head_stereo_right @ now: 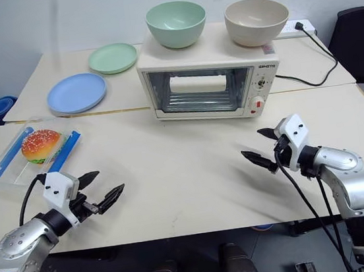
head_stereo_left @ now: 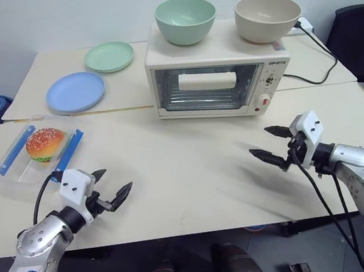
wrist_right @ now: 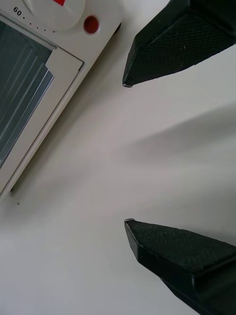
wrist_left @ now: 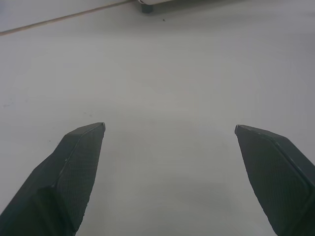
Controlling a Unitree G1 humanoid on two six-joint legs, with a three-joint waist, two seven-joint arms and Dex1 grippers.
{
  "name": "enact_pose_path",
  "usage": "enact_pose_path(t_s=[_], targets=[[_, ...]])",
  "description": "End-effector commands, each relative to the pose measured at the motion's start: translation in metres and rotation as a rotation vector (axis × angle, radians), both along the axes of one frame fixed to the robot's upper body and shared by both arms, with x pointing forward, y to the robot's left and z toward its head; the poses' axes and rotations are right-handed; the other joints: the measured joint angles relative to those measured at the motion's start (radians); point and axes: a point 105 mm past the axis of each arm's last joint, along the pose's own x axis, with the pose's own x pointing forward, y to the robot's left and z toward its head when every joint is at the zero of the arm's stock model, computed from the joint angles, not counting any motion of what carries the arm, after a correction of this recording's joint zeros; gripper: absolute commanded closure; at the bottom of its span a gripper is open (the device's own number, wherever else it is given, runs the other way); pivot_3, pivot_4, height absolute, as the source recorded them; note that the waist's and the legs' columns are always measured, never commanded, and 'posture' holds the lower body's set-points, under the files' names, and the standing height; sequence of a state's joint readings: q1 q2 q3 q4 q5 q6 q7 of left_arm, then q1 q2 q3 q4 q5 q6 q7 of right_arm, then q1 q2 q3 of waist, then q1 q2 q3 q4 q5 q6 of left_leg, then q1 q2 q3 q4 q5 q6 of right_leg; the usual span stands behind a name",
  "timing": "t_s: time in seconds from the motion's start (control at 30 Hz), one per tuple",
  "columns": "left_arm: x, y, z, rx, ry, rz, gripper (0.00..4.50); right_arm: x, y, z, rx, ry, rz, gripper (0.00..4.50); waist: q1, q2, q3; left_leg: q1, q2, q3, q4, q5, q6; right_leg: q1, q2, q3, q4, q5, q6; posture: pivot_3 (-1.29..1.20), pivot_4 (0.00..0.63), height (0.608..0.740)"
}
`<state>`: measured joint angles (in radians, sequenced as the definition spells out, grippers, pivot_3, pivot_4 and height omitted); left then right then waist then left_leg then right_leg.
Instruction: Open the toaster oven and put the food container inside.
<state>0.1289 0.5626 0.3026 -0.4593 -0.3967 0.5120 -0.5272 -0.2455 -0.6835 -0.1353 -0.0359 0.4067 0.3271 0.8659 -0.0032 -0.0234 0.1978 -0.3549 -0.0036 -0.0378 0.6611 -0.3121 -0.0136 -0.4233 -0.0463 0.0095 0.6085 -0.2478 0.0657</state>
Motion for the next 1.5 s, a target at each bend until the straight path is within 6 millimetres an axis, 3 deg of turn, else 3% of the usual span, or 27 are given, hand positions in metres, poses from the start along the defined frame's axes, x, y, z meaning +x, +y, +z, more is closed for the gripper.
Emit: enact_pose_path(t_s=[0.03, 0.37, 0.5, 0.77, 1.03, 1.13, 1.33, 1.5], targets=[[0.001, -0.004, 0.007, -0.014, -0.020, -0.011, 0.00, -0.004, 0.001, 0.014, 0.000, -0.048, 0.023, 0.02, 0.000, 0.000, 0.000, 0.000, 0.000, 0.000, 0.000, 0.000, 0.000, 0.000, 0.000, 0.000, 0.000, 0.000, 0.000, 0.00, 0.150, 0.740], [0.003, -0.014, 0.014, -0.123, -0.008, -0.060, 0.00, 0.008, 0.008, 0.023, 0.050, -0.064, 0.001, 0.02, -0.002, 0.000, 0.000, 0.000, 0.000, 0.000, 0.000, 0.000, 0.000, 0.000, 0.000, 0.000, 0.000, 0.000, 0.000, 0.00, 0.150, 0.740], [0.006, -0.021, 0.023, -0.128, -0.037, -0.101, 0.00, 0.011, 0.023, 0.032, 0.077, -0.062, 0.055, 0.02, 0.000, 0.001, 0.001, 0.000, 0.001, 0.002, 0.000, 0.000, 0.000, -0.001, 0.001, 0.001, 0.000, 0.000, 0.000, 0.00, 0.150, 0.740], [0.002, -0.052, 0.088, -0.164, -0.105, -0.412, 0.00, 0.030, 0.056, 0.086, 0.213, -0.120, 0.171, 0.02, -0.003, 0.002, 0.002, -0.002, 0.000, 0.004, 0.000, 0.000, 0.000, -0.005, 0.001, 0.002, 0.001, 0.001, 0.000, 0.00, 0.150, 0.740], [0.007, -0.062, 0.139, -0.118, -0.207, -0.524, 0.00, 0.047, 0.070, 0.111, 0.249, -0.158, 0.201, 0.02, -0.001, 0.002, 0.002, -0.003, 0.000, 0.004, -0.004, -0.001, -0.001, -0.007, 0.001, 0.001, 0.000, 0.001, 0.001, 0.00, 0.150, 0.740], [0.009, -0.067, 0.150, -0.103, -0.245, -0.539, 0.00, 0.048, 0.076, 0.114, 0.243, -0.168, 0.221, 0.02, -0.002, 0.003, 0.002, -0.006, 0.000, 0.006, -0.005, -0.001, -0.001, -0.011, 0.001, 0.001, 0.000, 0.001, 0.002, 0.00, 0.150, 0.740], [0.019, -0.065, 0.151, -0.108, -0.263, -0.497, 0.00, 0.039, 0.084, 0.114, 0.242, -0.169, 0.266, 0.02, -0.002, 0.003, 0.002, -0.015, 0.000, 0.011, -0.006, 0.000, -0.002, -0.024, 0.001, 0.002, 0.004, 0.003, 0.004, 0.00, 0.150, 0.740], [0.034, -0.060, 0.158, -0.113, -0.298, -0.423, 0.00, 0.026, 0.088, 0.107, 0.232, -0.162, 0.319, 0.02, -0.001, 0.003, 0.002, -0.015, 0.000, 0.012, -0.006, 0.000, -0.003, -0.024, 0.001, 0.002, 0.003, 0.003, 0.004, 0.00, 0.150, 0.740]])
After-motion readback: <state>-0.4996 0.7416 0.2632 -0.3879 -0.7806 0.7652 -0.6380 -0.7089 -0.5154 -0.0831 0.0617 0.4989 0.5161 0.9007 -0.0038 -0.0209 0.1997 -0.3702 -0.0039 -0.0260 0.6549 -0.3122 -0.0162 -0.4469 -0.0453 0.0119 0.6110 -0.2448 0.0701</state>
